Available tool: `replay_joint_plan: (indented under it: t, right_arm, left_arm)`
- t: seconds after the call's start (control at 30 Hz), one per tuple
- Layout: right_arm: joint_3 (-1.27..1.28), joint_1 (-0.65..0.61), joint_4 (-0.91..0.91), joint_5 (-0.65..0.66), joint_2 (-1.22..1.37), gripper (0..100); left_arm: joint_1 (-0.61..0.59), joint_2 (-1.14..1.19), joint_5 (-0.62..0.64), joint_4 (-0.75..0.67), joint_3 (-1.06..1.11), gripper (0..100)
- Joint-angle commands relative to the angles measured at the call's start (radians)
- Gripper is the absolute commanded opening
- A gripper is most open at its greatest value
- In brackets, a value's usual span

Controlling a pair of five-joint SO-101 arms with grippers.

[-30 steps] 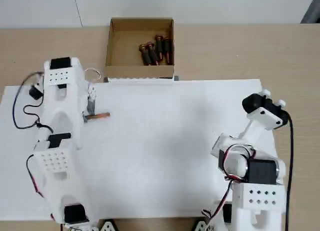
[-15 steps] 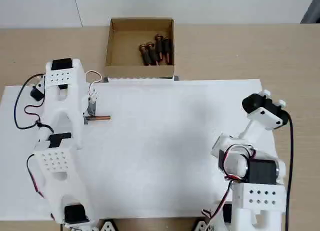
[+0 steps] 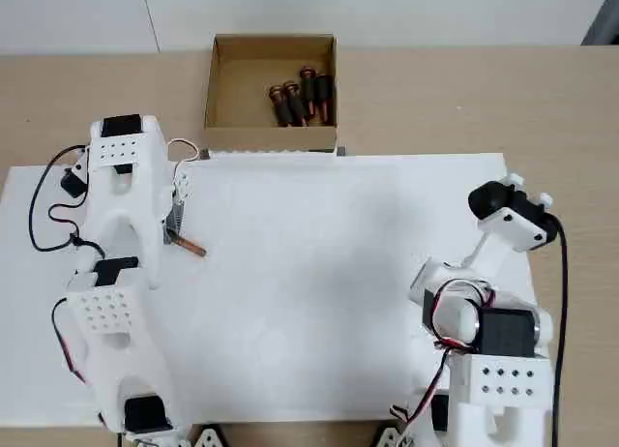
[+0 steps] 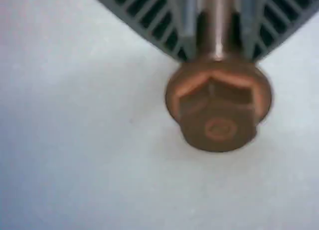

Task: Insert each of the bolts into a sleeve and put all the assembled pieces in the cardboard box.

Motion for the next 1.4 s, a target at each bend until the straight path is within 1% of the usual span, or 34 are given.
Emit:
replay_joint_plan:
  t: [0.0, 0.1, 0.27, 0.4, 0.5, 0.6, 0.8, 0.9, 1.03, 1.1, 1.23, 1.37]
  right_arm:
    - [-0.005, 0.002, -0.018, -0.008, -0.018, 0.4]
    - [-0.005, 0.002, -0.018, -0.008, -0.018, 0.4]
    - [-0.005, -0.001, -0.018, -0.008, -0.018, 0.4]
    - [-0.011, -0.002, -0.018, -0.005, -0.019, 0.4]
    - [-0.018, -0.004, -0.016, -0.002, -0.019, 0.4]
    - [-0.092, -0.004, -0.007, 0.006, -0.019, 0.4]
    - [-0.233, -0.004, 0.002, 0.124, -0.019, 0.4]
    - [-0.272, -0.004, 0.068, 0.172, -0.019, 0.4]
    - [-0.318, -0.004, 0.156, 0.226, -0.033, 0.4]
    - [-0.330, -0.004, 0.168, 0.262, -0.068, 0.4]
    - [-0.327, -0.004, 0.173, 0.385, -0.173, 0.4]
    - [-0.310, -0.004, 0.159, 0.451, -0.234, 0.4]
  left_arm:
    - [0.002, -0.020, -0.008, 0.002, -0.007, 1]
    - [0.002, -0.020, -0.018, 0.035, -0.062, 1]
    - [0.003, -0.040, -0.074, 0.040, -0.173, 1]
    - [0.009, -0.166, -0.137, 0.038, -0.203, 1]
    - [0.043, -0.267, -0.204, 0.038, -0.197, 1]
    - [0.075, -0.361, -0.264, 0.038, -0.197, 1]
    - [0.146, -0.551, -0.397, 0.038, -0.186, 1]
    - [0.175, -0.657, -0.485, 0.038, -0.127, 1]
    - [0.206, -0.833, -0.588, 0.038, 0.019, 1]
    - [0.224, -0.933, -0.634, 0.038, 0.111, 1]
    - [0.261, -1.148, -0.709, 0.029, 0.297, 1]
    - [0.272, -1.356, -0.755, -0.069, 0.522, 1]
